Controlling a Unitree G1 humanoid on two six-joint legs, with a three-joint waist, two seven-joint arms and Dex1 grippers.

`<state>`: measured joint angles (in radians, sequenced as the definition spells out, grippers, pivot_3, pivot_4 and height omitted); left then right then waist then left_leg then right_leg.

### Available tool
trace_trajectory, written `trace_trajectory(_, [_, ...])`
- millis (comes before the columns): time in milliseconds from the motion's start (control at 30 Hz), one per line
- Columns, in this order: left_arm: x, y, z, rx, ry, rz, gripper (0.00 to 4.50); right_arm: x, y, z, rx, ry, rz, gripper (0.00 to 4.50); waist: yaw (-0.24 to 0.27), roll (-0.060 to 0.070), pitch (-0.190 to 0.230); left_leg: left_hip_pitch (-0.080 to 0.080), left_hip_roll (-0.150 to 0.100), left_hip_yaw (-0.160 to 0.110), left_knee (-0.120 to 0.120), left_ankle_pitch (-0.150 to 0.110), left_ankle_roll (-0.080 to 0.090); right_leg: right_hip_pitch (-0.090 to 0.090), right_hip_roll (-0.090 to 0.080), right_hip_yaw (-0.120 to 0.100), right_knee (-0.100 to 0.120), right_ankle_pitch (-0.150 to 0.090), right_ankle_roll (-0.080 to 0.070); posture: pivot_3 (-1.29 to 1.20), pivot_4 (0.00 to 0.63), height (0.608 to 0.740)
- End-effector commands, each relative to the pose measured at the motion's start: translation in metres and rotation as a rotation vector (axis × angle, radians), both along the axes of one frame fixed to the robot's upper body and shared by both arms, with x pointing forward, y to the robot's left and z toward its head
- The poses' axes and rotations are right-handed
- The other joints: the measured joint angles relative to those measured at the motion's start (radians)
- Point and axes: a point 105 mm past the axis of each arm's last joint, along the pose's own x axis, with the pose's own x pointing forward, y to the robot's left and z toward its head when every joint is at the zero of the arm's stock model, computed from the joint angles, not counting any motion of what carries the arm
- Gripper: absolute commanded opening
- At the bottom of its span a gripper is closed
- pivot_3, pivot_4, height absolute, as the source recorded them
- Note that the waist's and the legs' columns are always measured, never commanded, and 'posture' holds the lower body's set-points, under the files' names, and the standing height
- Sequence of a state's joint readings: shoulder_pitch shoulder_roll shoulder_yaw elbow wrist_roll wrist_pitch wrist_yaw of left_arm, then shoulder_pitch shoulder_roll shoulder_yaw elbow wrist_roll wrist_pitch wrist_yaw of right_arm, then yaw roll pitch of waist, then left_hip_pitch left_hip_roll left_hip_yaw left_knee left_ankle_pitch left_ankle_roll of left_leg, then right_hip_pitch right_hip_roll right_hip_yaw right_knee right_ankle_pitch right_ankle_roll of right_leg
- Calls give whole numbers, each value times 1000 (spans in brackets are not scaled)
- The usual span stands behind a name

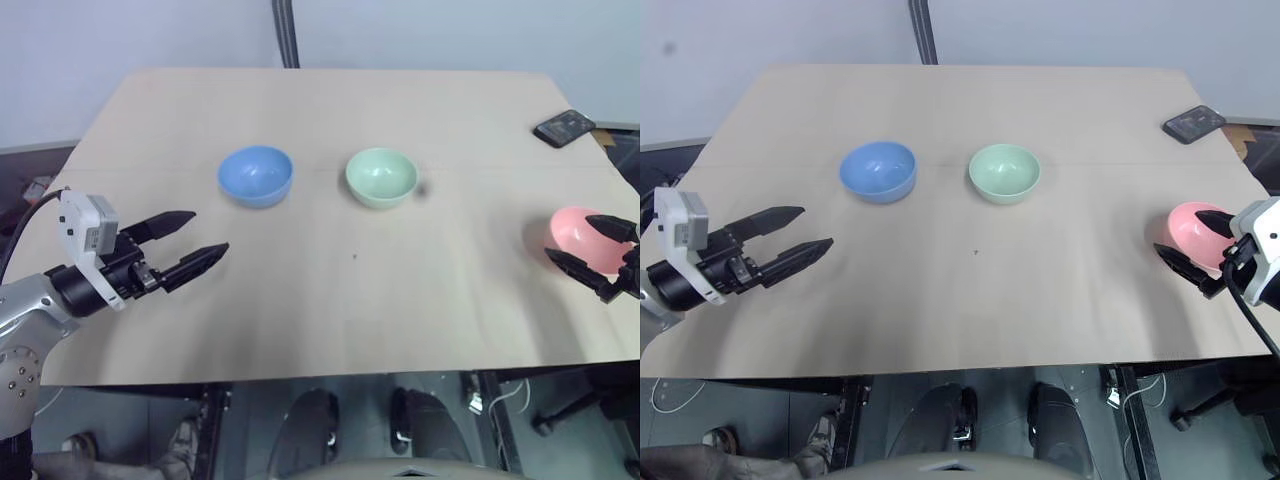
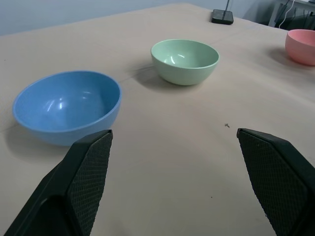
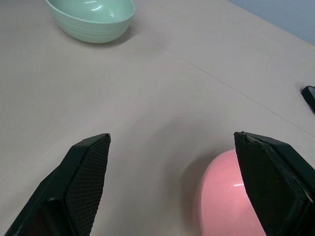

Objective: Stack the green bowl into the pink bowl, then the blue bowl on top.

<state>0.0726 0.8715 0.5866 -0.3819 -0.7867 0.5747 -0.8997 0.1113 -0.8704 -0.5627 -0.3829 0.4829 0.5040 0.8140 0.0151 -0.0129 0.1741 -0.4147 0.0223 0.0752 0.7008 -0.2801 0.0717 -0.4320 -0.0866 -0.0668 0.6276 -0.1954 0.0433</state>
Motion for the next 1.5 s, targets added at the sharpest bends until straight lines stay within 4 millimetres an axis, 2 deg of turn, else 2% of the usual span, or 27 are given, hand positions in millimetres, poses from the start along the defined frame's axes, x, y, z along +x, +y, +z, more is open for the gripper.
trace_trajectory(33, [-2, -4, 14, 18, -52, -17, 4299, 1, 3, 11, -39, -21, 17, 4231, 0, 0, 0, 0, 0, 0, 0, 0, 0, 0, 0, 0, 0, 0, 0, 0, 150, 740])
trace_trajectory(200, [0, -13, 11, -12, -56, -37, 4299, 10, 10, 5, -60, 0, 3, 4231, -1, 0, 0, 0, 0, 0, 0, 0, 0, 0, 0, 0, 0, 0, 1, 0, 150, 740])
trace_trajectory(433, [1, -30, 9, -30, -68, -118, 4299, 24, 6, -11, -56, 98, -103, 4231, 0, 0, 0, 0, 0, 1, 0, 0, 0, 0, 0, 0, 0, 0, 0, 0, 150, 740])
trace_trajectory(600, [1, -57, 12, -26, -105, -249, 4299, 40, -3, -40, -94, 231, -255, 4231, 0, 0, 0, 0, 0, 1, 0, 0, 0, 0, 0, 0, 0, 0, 0, 0, 150, 740])
trace_trajectory(700, [1, -66, 15, -34, -113, -283, 4299, 49, -9, -50, -80, 274, -321, 4231, -1, 0, 0, 0, 0, 1, 0, 0, 0, 0, 1, 0, 1, 0, 0, 0, 150, 740])
trace_trajectory(767, [0, -68, 16, -28, -121, -287, 4500, 54, -13, -53, -78, 285, -352, 3714, -1, 0, 0, 0, 0, 1, 0, 0, 0, 0, 1, 1, 0, 1, 0, 0, 150, 740])
trace_trajectory(833, [0, -68, 16, -29, -124, -285, 4500, 58, -16, -55, -86, 287, -366, 3001, -1, 0, 0, 0, 0, 2, 0, 0, 0, 0, 1, 1, 0, 2, 1, 0, 150, 740])
trace_trajectory(900, [0, -68, 15, -31, -125, -280, 4500, 61, -14, -53, -93, 278, -358, 1979, -2, 0, 0, 0, 0, 2, 0, 0, 0, 0, 1, 1, 0, 2, 3, 0, 150, 740])
trace_trajectory(933, [0, -68, 15, -31, -126, -279, 4500, 63, -12, -52, -96, 273, -354, 1231, -2, 0, 0, 0, 0, 1, 0, 0, 0, 0, 1, 1, 0, 2, 3, 0, 150, 740])
trace_trajectory(1000, [0, -68, 14, -32, -126, -275, 4500, 66, -8, -49, -112, 249, -337, 805, -2, 0, 0, 0, 0, 1, 0, 0, 0, 0, 2, 1, 0, 2, 3, 0, 150, 740])
trace_trajectory(1067, [1, -68, 14, -35, -131, -264, 4500, 68, -3, -48, -125, 228, -317, 53, -2, 0, 0, 0, 0, 1, 0, 0, 0, 0, 2, 1, 0, 2, 3, 0, 150, 740])
trace_trajectory(1100, [1, -68, 14, -35, -132, -262, 4500, 69, 0, -47, -129, 219, -304, 53, -1, 0, 0, 0, 0, 1, 0, 0, 0, 0, 2, 1, 0, 2, 3, 0, 150, 740])
trace_trajectory(1200, [2, -67, 12, -36, -130, -252, 4500, 66, 33, -42, -146, 182, -141, 53, -1, 0, 0, 0, 0, 1, 0, 0, 0, 0, 2, 1, 0, 2, 3, 0, 150, 740])
trace_trajectory(1333, [4, -64, 9, -30, -129, -226, 4500, 50, 104, -37, -120, 131, 165, 53, -6, 0, 0, 0, 0, 1, 0, 0, 0, 0, 2, 1, 0, 3, 4, 0, 150, 740])
trace_trajectory(1433, [6, -62, 7, -41, -125, -212, 4500, 35, 154, -43, -135, 98, 363, 53, -4, 0, 0, 0, 1, 1, 0, 1, 0, 0, 2, 1, 0, 3, 4, 0, 150, 740])
trace_trajectory(1500, [6, -60, 4, -45, -114, -200, 4500, 26, 180, -51, -147, 84, 459, 53, -4, 0, 0, 0, 1, 1, 0, 0, 0, 0, 2, 1, 0, 2, 3, 0, 150, 740])
